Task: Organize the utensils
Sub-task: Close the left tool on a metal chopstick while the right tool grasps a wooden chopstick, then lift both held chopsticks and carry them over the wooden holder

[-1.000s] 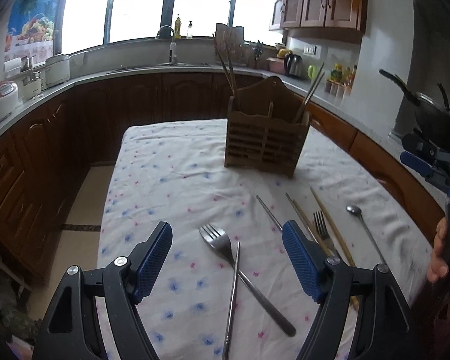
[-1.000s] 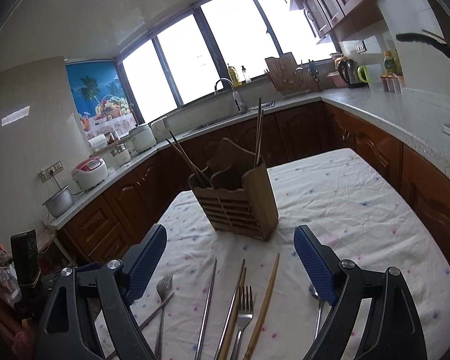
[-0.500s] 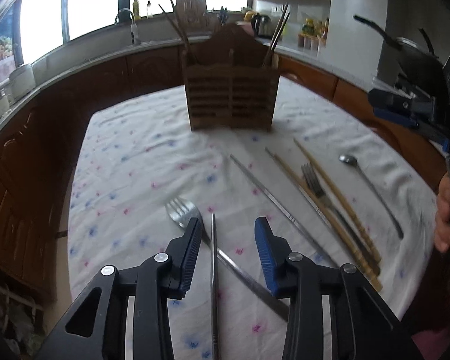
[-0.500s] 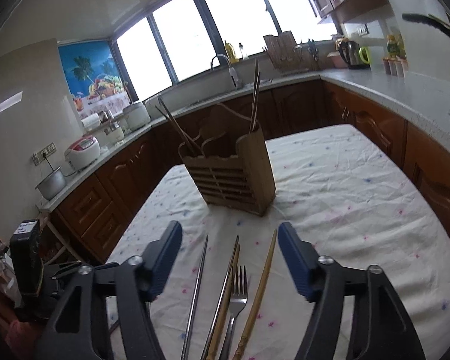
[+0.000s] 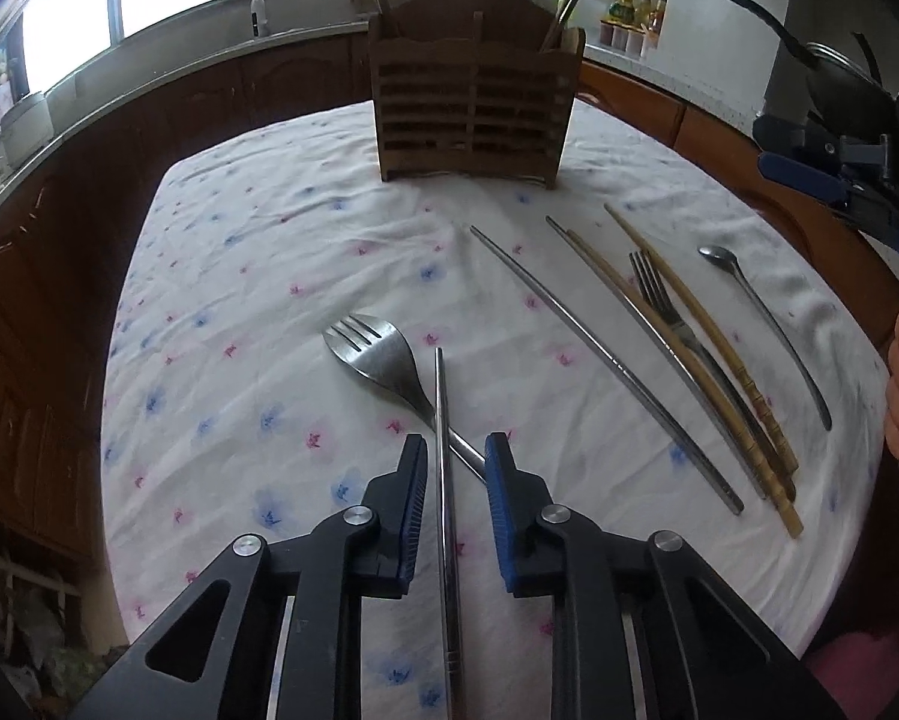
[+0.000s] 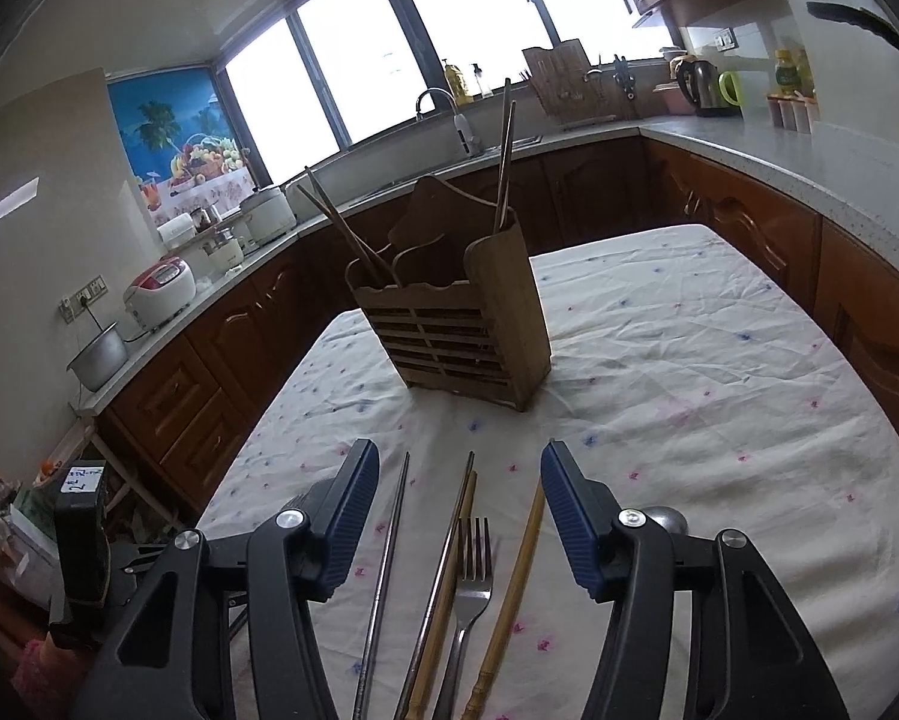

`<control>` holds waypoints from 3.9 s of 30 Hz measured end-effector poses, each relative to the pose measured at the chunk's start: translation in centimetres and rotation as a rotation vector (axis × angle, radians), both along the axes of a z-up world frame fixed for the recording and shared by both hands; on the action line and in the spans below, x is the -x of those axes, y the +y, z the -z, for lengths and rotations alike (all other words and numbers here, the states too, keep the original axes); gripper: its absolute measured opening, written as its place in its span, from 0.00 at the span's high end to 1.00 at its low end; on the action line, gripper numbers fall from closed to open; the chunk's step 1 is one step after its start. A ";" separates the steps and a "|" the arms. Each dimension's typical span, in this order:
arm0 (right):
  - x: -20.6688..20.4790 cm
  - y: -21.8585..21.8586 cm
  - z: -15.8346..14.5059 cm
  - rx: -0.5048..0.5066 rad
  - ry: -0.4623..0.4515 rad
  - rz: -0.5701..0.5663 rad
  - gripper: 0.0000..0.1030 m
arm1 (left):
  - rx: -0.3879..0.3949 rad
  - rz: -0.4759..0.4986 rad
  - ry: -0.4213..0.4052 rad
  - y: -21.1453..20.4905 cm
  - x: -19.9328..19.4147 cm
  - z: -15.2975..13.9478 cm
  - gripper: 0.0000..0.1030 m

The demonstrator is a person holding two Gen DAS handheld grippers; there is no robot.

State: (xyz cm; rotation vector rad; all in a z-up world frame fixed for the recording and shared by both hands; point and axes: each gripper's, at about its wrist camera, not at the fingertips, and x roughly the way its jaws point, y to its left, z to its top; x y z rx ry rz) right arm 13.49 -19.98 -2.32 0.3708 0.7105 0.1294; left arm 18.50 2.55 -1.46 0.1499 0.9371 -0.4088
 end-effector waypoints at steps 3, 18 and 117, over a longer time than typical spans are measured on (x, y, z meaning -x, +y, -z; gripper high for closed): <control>-0.3 0.0 0.4 -0.001 0.013 -0.003 0.46 | 0.002 0.001 0.015 0.0 -0.3 0.5 0.91; -3.9 1.9 4.6 0.008 0.148 -0.084 0.64 | 0.023 -0.003 0.049 -0.7 -1.7 1.1 0.93; -0.1 -1.0 -12.7 0.087 -0.279 0.011 0.96 | 0.343 -0.153 -0.402 6.4 4.0 -14.3 0.98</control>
